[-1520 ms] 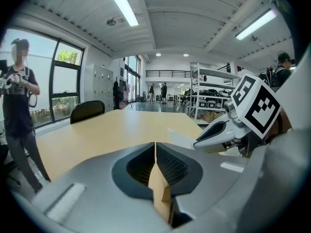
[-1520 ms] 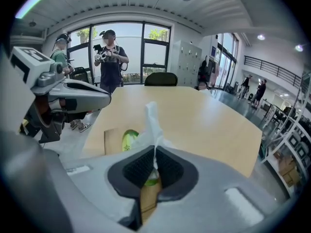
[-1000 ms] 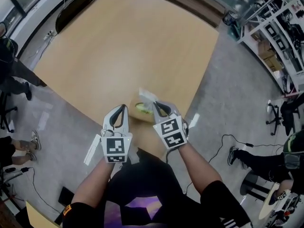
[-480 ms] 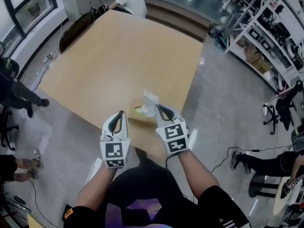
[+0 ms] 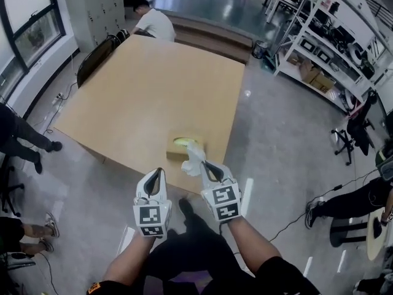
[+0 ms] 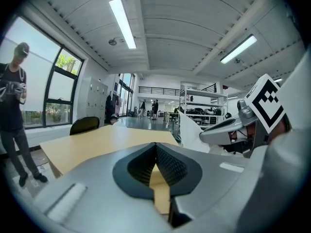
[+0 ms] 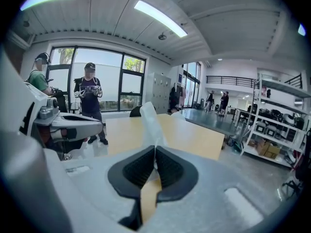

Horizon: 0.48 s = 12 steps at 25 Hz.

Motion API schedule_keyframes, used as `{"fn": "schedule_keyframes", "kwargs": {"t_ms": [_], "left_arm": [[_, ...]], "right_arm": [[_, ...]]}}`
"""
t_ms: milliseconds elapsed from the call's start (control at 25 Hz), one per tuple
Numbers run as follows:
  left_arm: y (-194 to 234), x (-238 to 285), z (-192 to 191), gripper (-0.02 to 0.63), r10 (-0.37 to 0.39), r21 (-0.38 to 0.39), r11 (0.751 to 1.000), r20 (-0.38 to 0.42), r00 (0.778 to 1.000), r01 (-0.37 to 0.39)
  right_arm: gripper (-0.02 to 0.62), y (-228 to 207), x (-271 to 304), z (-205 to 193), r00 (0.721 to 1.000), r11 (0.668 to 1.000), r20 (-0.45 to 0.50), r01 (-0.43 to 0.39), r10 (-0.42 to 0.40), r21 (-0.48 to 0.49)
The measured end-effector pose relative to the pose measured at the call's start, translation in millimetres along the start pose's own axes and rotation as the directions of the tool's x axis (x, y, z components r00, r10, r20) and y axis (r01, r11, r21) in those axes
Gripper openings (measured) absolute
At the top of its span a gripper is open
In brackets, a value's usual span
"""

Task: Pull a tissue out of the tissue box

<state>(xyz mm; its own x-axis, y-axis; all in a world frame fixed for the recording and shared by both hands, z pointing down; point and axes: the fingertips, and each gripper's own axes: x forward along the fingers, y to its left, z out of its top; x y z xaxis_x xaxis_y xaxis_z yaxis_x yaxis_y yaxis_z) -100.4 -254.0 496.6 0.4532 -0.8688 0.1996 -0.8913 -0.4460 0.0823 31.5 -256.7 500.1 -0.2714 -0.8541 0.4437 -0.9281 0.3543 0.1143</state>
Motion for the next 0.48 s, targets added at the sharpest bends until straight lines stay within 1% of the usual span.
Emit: {"fn": "schedule_keyframes", "kwargs": {"t_ms": [80,280,480], "left_arm": [[-7.9,-11.5,-2.5,0.018,-0.010,-0.009,1.000,-0.003,1.000,0.010],[-16.4,-37.2,-15.1,0.018,0.015,-0.047,0.999,-0.013,1.000,-0.015],[-17.2,-41.7,-21.4,0.018,0.012,-0.070,0.998,0.029,0.999,-0.010]], "right_arm": [[-0.002,4.9,-16.7,-5.0,1.000,1.000,-0.003,0.015,-0.015,0.012],[-0.002,13.0,-52.7,-17.8,0.999,0.999,-0.002,0.035,-0.035,0.034],[-0.002,15.4,-60.0,-26.5,0.999,0.998,0.014,0.051,-0.051,0.035]]}}
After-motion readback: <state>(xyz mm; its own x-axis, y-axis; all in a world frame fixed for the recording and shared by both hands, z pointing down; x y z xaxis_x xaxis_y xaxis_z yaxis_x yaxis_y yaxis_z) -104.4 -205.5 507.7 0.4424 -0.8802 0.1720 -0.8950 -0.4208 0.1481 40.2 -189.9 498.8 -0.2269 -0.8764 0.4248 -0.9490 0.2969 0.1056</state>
